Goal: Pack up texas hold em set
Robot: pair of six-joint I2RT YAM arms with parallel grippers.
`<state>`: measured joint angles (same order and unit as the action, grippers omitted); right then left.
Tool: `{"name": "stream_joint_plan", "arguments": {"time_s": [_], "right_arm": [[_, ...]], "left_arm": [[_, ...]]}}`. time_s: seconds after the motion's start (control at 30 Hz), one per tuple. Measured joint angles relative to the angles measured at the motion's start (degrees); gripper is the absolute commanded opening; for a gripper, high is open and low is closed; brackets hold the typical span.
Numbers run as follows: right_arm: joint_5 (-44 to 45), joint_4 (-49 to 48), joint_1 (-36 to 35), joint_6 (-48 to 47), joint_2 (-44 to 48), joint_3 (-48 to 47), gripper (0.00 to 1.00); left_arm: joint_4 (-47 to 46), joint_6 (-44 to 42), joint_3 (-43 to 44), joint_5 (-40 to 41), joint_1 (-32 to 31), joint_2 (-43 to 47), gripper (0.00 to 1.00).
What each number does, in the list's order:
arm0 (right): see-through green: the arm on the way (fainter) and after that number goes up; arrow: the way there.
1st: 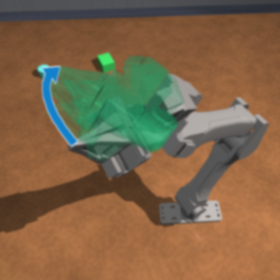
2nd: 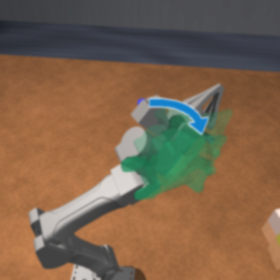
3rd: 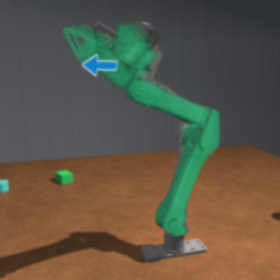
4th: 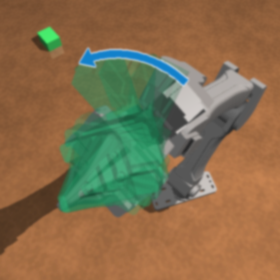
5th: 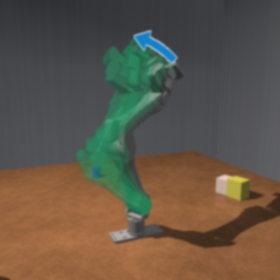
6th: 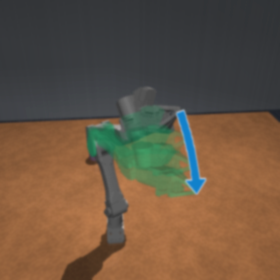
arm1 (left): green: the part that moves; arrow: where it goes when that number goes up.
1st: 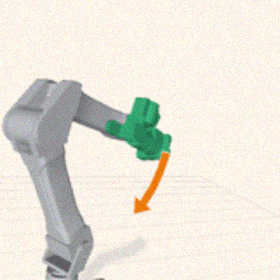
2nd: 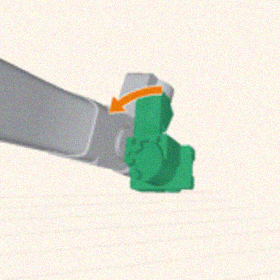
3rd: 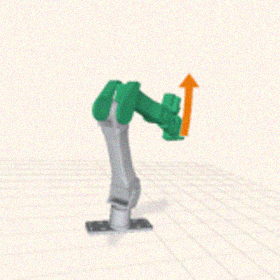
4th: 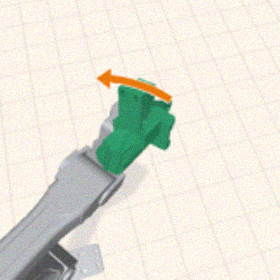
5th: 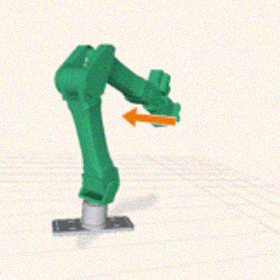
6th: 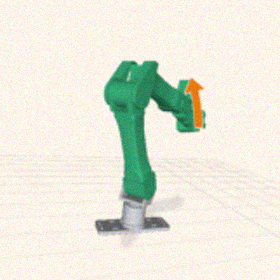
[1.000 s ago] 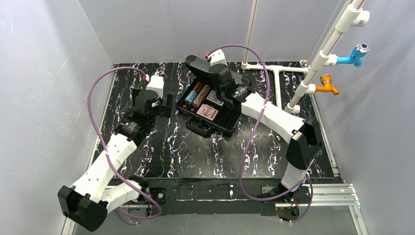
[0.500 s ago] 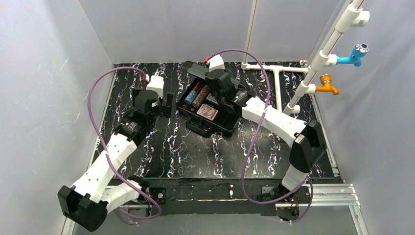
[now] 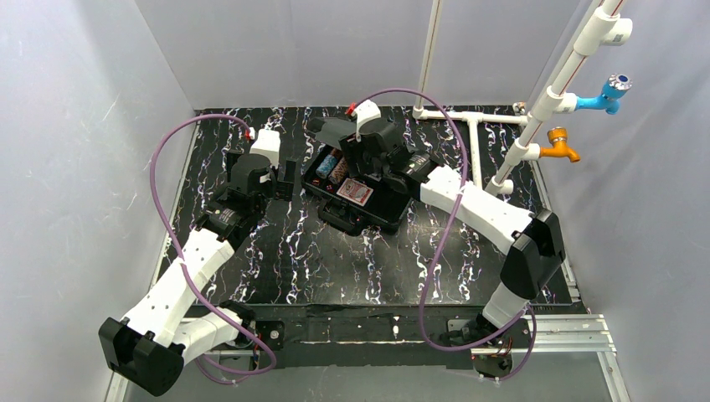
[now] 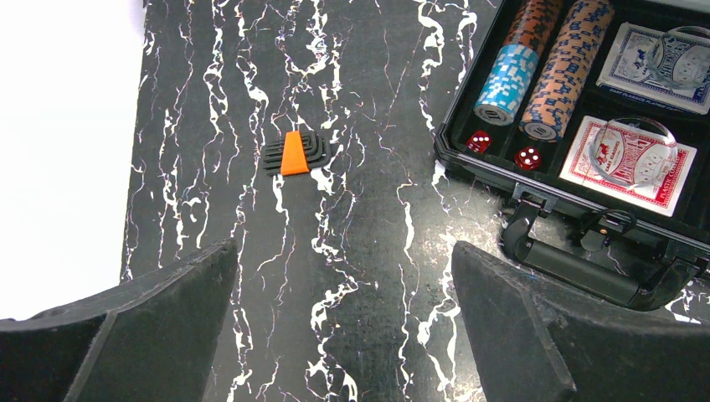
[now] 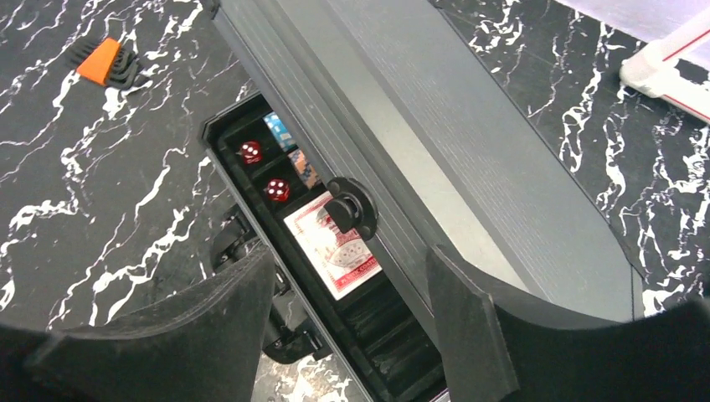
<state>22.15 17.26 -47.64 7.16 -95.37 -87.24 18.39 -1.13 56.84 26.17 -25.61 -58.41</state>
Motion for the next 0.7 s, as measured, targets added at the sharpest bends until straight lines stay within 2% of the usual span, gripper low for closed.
{"name": "stream_joint_plan", "arguments": {"time_s": [0.1, 0.3, 0.7], "right_arm": [[-1.7, 0.7, 0.1, 0.5, 0.4, -0.2, 0.81], [-3.7, 0.8, 1.0, 0.9, 1.2, -0.4, 0.82], [-5.5, 0.6, 1.4, 1.5, 1.3, -0.4, 0.68]], "left_arm": [[0.0, 0.0, 0.0, 0.0, 0.0, 0.0, 0.99], [0.0, 0.0, 0.0, 0.0, 0.0, 0.0, 0.99], [0.0, 0.0, 0.0, 0.0, 0.0, 0.0, 0.99]]}}
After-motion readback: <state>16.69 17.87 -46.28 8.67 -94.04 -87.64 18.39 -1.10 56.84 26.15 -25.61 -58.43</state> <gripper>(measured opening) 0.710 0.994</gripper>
